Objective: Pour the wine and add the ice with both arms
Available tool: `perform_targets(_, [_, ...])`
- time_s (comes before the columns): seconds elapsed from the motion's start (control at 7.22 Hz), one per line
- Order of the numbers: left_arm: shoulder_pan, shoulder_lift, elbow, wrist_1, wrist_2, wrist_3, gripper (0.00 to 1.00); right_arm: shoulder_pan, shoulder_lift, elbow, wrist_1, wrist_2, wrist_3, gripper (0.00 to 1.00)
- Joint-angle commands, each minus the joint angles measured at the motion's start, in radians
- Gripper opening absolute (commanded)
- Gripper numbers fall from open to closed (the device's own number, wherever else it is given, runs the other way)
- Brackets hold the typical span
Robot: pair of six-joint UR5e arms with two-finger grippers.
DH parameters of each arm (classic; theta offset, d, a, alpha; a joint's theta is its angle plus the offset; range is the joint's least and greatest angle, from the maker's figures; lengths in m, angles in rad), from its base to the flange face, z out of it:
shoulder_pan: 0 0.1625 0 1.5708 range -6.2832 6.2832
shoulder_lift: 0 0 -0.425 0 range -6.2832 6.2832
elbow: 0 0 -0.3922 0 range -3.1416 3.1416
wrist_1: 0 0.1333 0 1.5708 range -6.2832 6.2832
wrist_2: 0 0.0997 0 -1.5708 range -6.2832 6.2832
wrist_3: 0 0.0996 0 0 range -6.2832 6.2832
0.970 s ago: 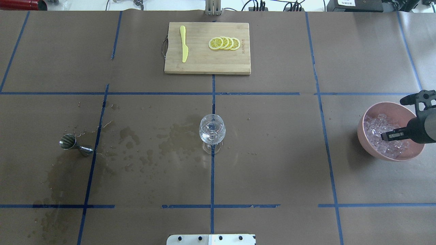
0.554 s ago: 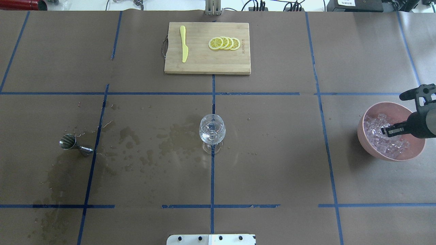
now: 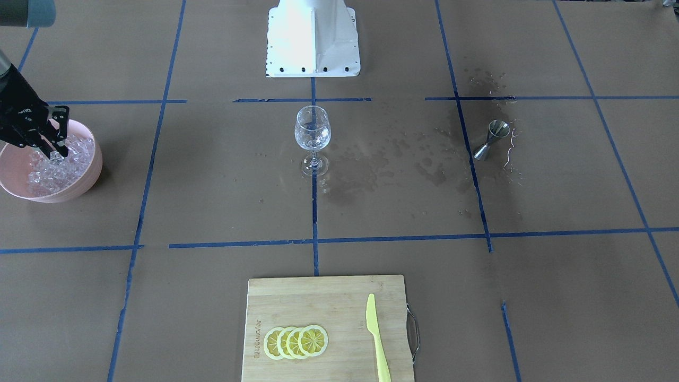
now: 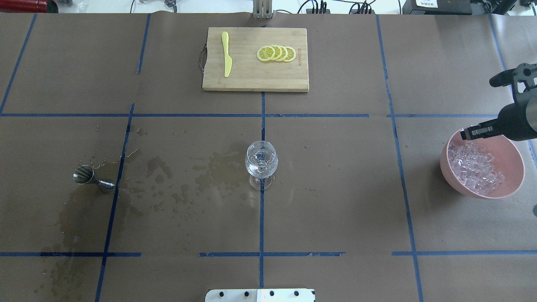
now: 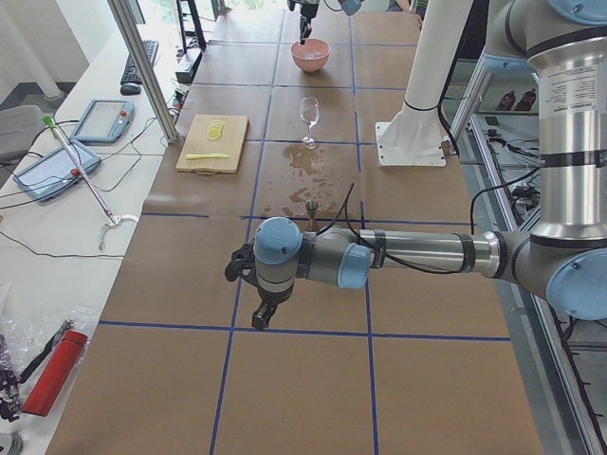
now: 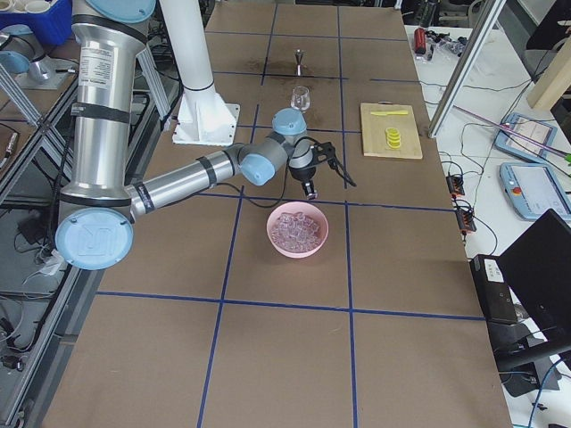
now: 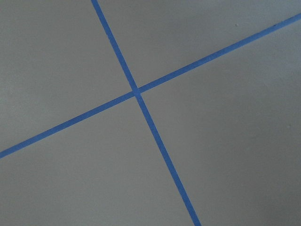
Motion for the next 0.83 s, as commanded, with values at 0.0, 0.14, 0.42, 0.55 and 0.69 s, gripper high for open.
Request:
perform_targets(0.0, [0.0, 0.0, -0.006, -0.001, 0.0, 0.001, 1.0, -0.017, 0.226, 0.037, -0.266, 0.005, 0.036, 0.0])
perform_targets(0.14, [0.0, 0.002, -0.006, -0.001, 0.0, 0.001, 1.0, -0.057, 0.318, 0.034, -0.318, 0.002, 0.047, 0.0])
perform_targets(0.42, [0.0, 0.0, -0.007, -0.003, -0.002, 0.001, 1.0, -0.179, 0.481, 0.023, -0.389, -0.014, 0.149, 0.0])
perform_targets(0.55, [0.0, 0.0, -0.01, -0.004, 0.0, 0.001, 1.0, -0.259, 0.524, 0.025, -0.391, -0.084, 0.291, 0.0])
perform_targets(0.69, [0.0, 0.0, -0.009, -0.018, 0.0, 0.0, 1.0, -0.339, 0.565, 0.023, -0.402, -0.155, 0.358, 0.0])
